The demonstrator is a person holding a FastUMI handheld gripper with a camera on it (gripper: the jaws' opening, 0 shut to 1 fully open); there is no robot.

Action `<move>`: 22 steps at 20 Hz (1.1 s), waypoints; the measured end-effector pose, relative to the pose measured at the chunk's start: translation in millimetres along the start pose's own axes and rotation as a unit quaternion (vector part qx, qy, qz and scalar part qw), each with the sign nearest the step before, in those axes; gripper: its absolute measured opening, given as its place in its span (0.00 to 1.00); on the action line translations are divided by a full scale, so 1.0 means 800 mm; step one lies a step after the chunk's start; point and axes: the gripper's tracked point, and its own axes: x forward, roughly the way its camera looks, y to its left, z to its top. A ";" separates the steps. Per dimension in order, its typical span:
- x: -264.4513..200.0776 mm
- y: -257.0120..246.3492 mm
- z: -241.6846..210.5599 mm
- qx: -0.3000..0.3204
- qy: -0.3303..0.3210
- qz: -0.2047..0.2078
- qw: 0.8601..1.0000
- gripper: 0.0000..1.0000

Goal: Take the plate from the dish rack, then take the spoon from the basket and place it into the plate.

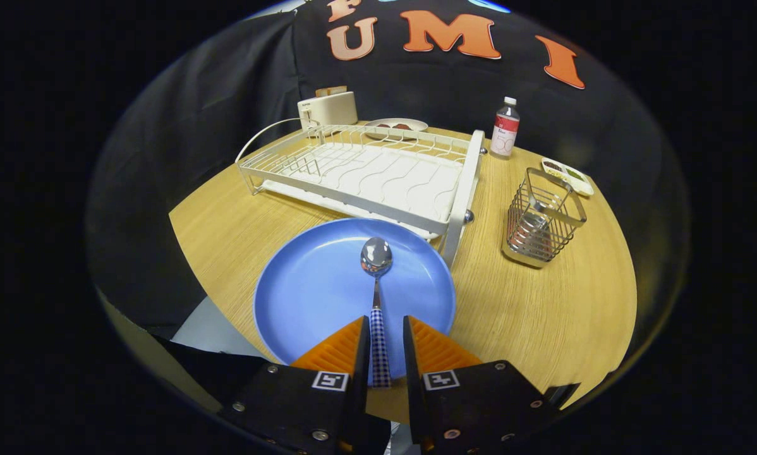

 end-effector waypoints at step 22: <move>-0.143 -0.065 0.300 0.020 -0.267 -0.155 0.951 0.80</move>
